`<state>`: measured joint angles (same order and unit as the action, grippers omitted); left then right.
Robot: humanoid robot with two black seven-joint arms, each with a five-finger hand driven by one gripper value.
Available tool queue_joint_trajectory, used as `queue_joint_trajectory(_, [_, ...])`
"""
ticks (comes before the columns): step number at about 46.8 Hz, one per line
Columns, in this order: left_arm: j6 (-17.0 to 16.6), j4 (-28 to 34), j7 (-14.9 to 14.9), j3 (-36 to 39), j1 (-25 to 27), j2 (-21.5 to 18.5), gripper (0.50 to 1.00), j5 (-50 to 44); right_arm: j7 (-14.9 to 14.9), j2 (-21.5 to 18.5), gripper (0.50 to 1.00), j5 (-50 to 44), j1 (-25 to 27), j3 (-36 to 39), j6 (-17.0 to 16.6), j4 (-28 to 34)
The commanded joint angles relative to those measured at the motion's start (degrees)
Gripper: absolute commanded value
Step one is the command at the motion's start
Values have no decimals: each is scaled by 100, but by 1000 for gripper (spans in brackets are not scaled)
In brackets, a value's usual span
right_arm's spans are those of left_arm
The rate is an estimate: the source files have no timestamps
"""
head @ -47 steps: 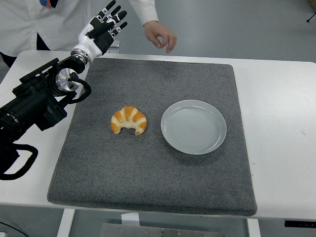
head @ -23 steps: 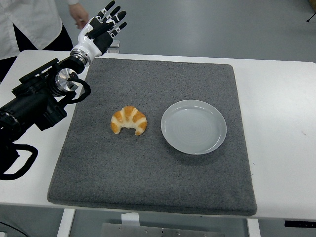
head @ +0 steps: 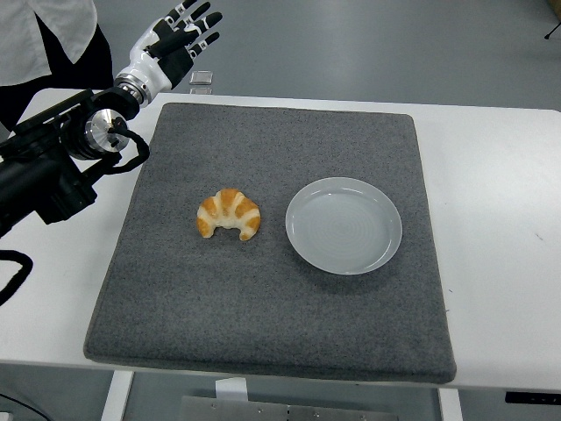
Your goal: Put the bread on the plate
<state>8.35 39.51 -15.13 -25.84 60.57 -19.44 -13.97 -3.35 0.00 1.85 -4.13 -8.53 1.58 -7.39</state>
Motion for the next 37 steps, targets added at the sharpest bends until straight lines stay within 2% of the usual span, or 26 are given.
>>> queue_joint_trajectory(1, [-430,784,10,17,8,-349,990,0,1,0,930,0,0,0,0,1])
queue_joint_trajectory(6, [-852,1480,28,149,78,-649,990,-9,1,0,930,0,0,0,0,1])
queue_joint_trajectory(13, [-1142,1928,98,754,578,-1009,988,-18,1,0,930,0,0,9,-9,1])
queue_joint_trajectory(27, [-1476,2877,107,2091,2011,-1870,984,-9,1,0,932,9,0,0,-9,1])
queue_joint_trajectory(37, [-1977,3633,98,3364,3144,-2073,984,35,1,0,932,9,9,0,0,1])
